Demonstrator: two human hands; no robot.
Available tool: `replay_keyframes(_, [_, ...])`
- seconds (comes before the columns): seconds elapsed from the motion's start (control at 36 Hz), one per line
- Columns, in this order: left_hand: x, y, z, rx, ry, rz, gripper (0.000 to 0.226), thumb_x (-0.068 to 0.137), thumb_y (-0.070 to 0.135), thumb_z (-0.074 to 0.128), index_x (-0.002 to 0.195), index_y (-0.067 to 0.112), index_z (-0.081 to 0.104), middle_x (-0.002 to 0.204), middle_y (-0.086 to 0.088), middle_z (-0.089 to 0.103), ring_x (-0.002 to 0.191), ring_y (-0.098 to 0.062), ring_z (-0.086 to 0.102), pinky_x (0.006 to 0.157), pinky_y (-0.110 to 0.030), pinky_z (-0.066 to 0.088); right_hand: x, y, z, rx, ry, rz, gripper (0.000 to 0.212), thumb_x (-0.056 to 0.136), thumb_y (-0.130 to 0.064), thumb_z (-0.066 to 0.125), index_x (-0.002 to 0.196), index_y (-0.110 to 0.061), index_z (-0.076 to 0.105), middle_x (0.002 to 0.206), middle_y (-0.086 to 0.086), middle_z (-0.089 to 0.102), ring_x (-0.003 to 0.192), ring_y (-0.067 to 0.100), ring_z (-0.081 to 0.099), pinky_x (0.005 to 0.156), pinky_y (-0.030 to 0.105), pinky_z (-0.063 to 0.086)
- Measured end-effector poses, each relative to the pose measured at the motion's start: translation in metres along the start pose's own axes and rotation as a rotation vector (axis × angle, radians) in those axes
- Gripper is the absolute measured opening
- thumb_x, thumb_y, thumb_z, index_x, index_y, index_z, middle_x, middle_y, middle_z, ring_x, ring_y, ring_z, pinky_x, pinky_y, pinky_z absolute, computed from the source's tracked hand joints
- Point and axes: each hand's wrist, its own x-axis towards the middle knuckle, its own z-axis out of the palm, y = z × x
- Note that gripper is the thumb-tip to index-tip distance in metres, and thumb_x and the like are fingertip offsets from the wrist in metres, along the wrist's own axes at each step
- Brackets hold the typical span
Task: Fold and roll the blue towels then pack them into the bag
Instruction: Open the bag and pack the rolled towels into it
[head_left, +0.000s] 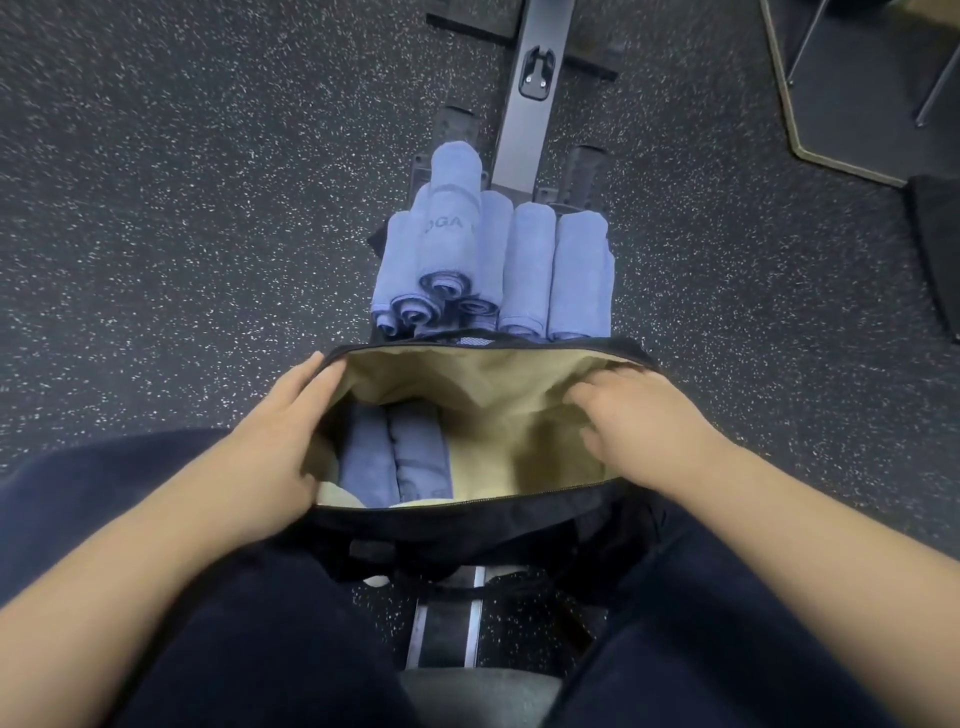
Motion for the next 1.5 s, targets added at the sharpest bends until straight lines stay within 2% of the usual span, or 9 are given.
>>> replay_keyframes(0.19, [0.004, 0.003, 0.005, 0.021, 0.024, -0.026, 0.103, 0.074, -0.009, 0.053, 0.153, 0.028, -0.001, 0.156, 0.018, 0.000, 0.147, -0.009, 0.008, 0.107, -0.011, 0.009, 0.005, -0.027, -0.028, 0.391, 0.231, -0.053, 0.025, 0.091, -0.025, 0.050, 0.109, -0.023, 0.067, 0.110, -0.004, 0.067, 0.104, 0.021, 0.059, 0.085, 0.035, 0.047])
replay_keyframes(0.39, [0.006, 0.008, 0.007, 0.030, 0.047, -0.033, 0.102, 0.072, -0.009, 0.048, 0.153, 0.030, -0.001, 0.161, 0.007, 0.012, 0.146, -0.010, 0.015, 0.112, -0.023, 0.020, 0.041, -0.052, -0.048, 0.696, 0.454, -0.067, 0.019, 0.088, -0.022, 0.051, 0.095, -0.016, 0.068, 0.083, -0.002, 0.066, 0.077, 0.021, 0.058, 0.069, 0.034, 0.047])
replay_keyframes(0.53, [0.009, 0.015, 0.009, 0.030, 0.123, -0.020, 0.092, 0.076, -0.011, 0.044, 0.154, 0.027, 0.010, 0.159, 0.007, 0.021, 0.142, -0.013, 0.024, 0.107, -0.019, 0.022, 0.084, -0.063, -0.053, 0.833, 0.509, 0.010, 0.020, 0.089, -0.009, 0.053, 0.099, -0.011, 0.069, 0.099, 0.007, 0.060, 0.099, 0.027, 0.054, 0.085, 0.036, 0.042])
replay_keyframes(0.83, [0.015, 0.007, 0.015, -0.002, 0.143, 0.038, 0.084, 0.085, -0.001, 0.054, 0.154, 0.025, 0.014, 0.156, 0.007, 0.028, 0.137, -0.018, 0.033, 0.107, -0.024, 0.026, 0.175, -0.050, -0.061, 0.902, 0.380, 0.365, 0.036, 0.091, -0.013, 0.045, 0.123, -0.024, 0.054, 0.126, 0.010, 0.042, 0.119, 0.028, 0.036, 0.083, 0.027, 0.030])
replay_keyframes(0.94, [0.019, 0.005, 0.018, -0.013, 0.136, 0.043, 0.093, 0.078, -0.010, 0.051, 0.154, 0.026, 0.012, 0.157, 0.007, 0.026, 0.138, -0.020, 0.031, 0.109, -0.028, 0.029, 0.191, -0.045, -0.057, 0.925, 0.268, 0.393, 0.040, 0.088, -0.025, 0.051, 0.127, -0.032, 0.048, 0.129, 0.009, 0.042, 0.124, 0.028, 0.033, 0.079, 0.026, 0.022])
replay_keyframes(1.06, [0.021, 0.004, 0.018, -0.027, 0.148, 0.023, 0.099, 0.072, -0.015, 0.043, 0.154, 0.029, 0.009, 0.157, 0.009, 0.024, 0.138, -0.018, 0.029, 0.107, -0.030, 0.032, 0.200, -0.040, -0.065, 1.052, 0.160, 0.409, 0.048, 0.089, -0.033, 0.057, 0.135, -0.036, 0.041, 0.127, 0.007, 0.036, 0.121, 0.026, 0.041, 0.102, 0.029, 0.033])
replay_keyframes(1.22, [0.020, 0.006, 0.017, -0.042, 0.154, 0.018, 0.098, 0.074, -0.016, 0.041, 0.153, 0.031, 0.009, 0.157, 0.012, 0.022, 0.139, -0.015, 0.027, 0.106, -0.027, 0.030, 0.207, -0.044, -0.067, 1.042, 0.061, 0.358, 0.070, 0.088, -0.030, 0.058, 0.147, -0.039, 0.022, 0.139, 0.003, 0.043, 0.131, 0.025, 0.037, 0.107, 0.039, 0.033])
replay_keyframes(1.39, [0.020, 0.007, 0.016, -0.052, 0.165, 0.013, 0.096, 0.075, -0.016, 0.041, 0.153, 0.031, 0.012, 0.157, 0.011, 0.024, 0.139, -0.013, 0.027, 0.105, -0.023, 0.028, 0.211, -0.052, -0.056, 1.029, 0.064, 0.412, 0.084, 0.084, -0.036, 0.060, 0.146, -0.054, 0.007, 0.150, 0.001, 0.029, 0.138, 0.029, 0.020, 0.085, 0.031, 0.020])
replay_keyframes(1.5, [0.022, 0.005, 0.016, -0.061, 0.162, 0.014, 0.098, 0.073, -0.015, 0.042, 0.153, 0.033, 0.011, 0.156, 0.013, 0.025, 0.137, -0.014, 0.030, 0.104, -0.028, 0.032, 0.209, -0.046, -0.050, 1.047, 0.076, 0.403, 0.082, 0.087, -0.030, 0.056, 0.146, -0.053, 0.004, 0.137, 0.003, 0.038, 0.134, 0.027, 0.025, 0.096, 0.031, 0.027])
